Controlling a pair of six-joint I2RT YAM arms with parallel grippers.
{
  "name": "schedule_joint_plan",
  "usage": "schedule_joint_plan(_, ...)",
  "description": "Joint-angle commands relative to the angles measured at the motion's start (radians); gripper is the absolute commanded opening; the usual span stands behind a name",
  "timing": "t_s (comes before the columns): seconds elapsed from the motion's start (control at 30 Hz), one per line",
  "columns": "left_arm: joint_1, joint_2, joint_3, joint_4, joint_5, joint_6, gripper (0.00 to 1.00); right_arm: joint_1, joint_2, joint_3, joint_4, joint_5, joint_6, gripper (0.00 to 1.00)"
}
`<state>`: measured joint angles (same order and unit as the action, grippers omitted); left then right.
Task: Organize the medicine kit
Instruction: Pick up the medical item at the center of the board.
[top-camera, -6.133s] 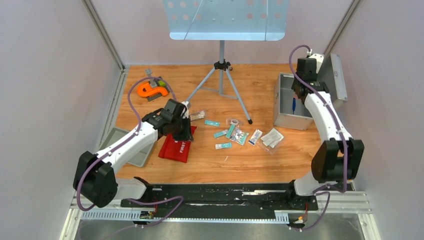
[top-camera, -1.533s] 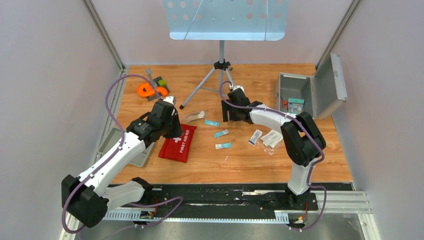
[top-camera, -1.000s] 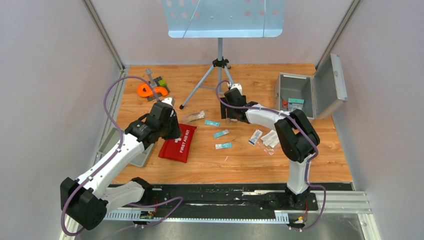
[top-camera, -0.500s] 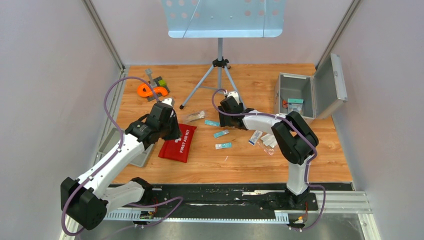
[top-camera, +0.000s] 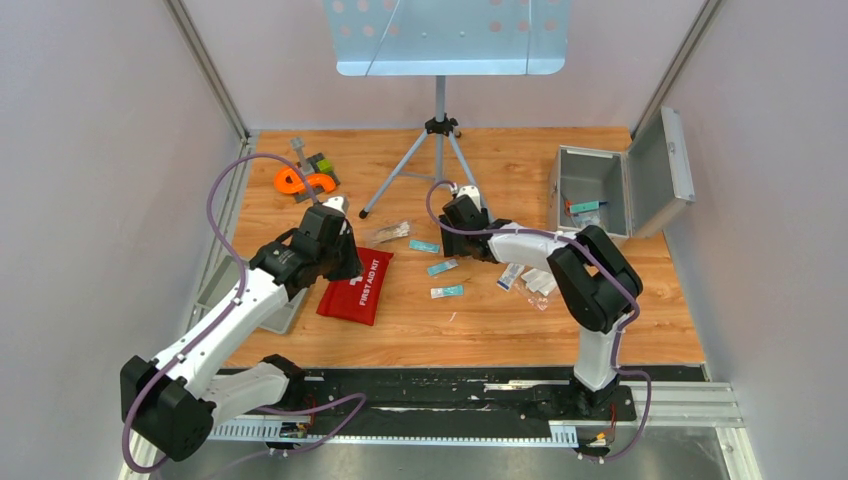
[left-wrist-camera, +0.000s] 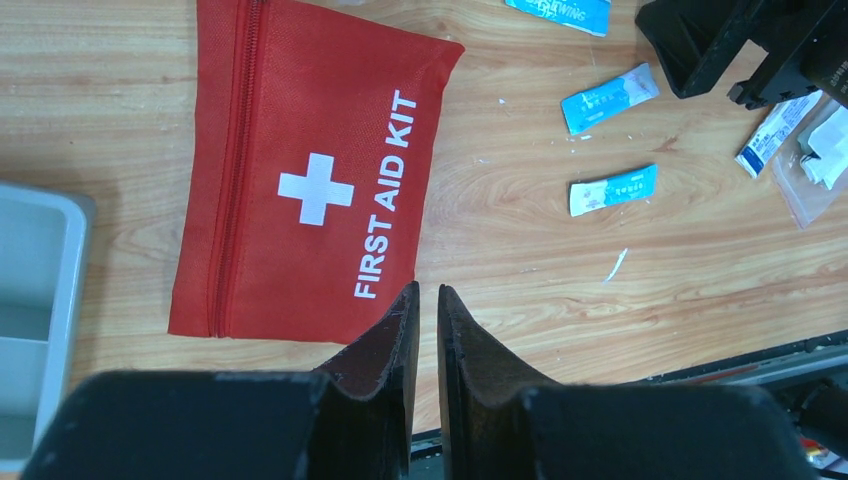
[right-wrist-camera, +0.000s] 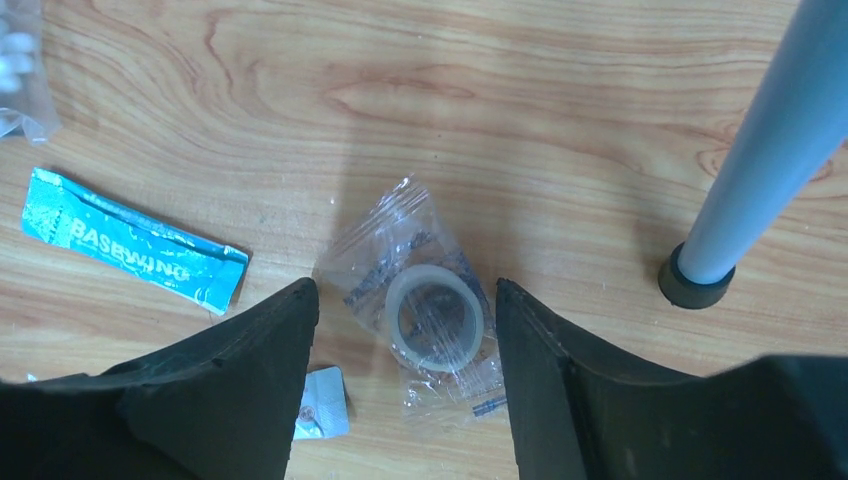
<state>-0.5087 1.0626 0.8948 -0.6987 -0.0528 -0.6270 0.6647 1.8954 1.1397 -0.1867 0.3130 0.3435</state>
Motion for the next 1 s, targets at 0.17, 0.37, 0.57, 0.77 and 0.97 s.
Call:
schedule_joint_plan(0.17,0.006,-0.022,-0.002,0.026,0.005,-0.012,0.2,0.007,-0.082,0.006,-0.032,-0.102,-0.076,0.67)
schedule_joint_plan(0.37,0.006,-0.024,0.003,0.021,0.003,-0.01,0.2,0.006,-0.082,0.015,-0.063,-0.208,-0.134,0.65)
schedule_joint_plan(0.57,0.006,-0.024,0.003,0.023,0.009,-0.012,0.2,0.003,-0.091,0.014,-0.072,-0.262,-0.12,0.63)
schedule_joint_plan(0.77,0.006,-0.026,0.008,0.018,0.011,-0.008,0.2,-0.008,-0.082,0.032,-0.093,-0.172,-0.085,0.67)
schedule_joint_plan(0.97,0.006,-0.023,0.01,0.021,0.013,-0.008,0.2,-0.019,-0.05,0.099,-0.142,-0.157,-0.009,0.73)
